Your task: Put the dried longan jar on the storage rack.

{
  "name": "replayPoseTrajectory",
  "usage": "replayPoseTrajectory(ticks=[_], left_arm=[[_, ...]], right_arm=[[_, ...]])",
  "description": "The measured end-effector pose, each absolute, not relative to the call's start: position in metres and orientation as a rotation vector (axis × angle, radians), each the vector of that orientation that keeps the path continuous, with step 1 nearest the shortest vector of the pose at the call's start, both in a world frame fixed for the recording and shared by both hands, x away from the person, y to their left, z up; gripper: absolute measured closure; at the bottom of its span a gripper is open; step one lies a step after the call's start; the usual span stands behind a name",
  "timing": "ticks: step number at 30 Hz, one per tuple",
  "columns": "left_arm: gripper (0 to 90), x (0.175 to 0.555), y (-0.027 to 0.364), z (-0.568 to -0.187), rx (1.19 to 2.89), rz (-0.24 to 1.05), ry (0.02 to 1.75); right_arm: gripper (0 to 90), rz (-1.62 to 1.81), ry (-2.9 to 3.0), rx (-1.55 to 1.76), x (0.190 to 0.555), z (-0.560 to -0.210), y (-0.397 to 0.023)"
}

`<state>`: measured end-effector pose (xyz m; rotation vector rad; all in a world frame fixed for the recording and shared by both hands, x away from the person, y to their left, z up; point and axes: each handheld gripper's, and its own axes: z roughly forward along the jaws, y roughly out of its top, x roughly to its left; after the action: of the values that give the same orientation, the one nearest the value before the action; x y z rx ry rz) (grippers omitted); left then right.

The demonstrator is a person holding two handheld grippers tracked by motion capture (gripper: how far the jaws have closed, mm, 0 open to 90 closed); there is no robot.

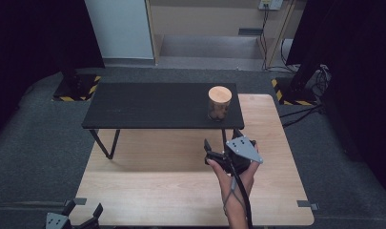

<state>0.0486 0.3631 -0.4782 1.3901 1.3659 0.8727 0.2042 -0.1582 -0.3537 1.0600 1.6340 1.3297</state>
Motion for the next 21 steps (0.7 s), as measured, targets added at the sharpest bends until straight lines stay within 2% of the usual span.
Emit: replayPoseTrajectory(ticks=[21], left_arm=[[1.8, 0.066, 0.360, -0.467, 1.387, 0.896, 1.341]], right_arm=[[1.5, 1.335, 1.520, 1.109, 0.119, -0.448, -0.174]])
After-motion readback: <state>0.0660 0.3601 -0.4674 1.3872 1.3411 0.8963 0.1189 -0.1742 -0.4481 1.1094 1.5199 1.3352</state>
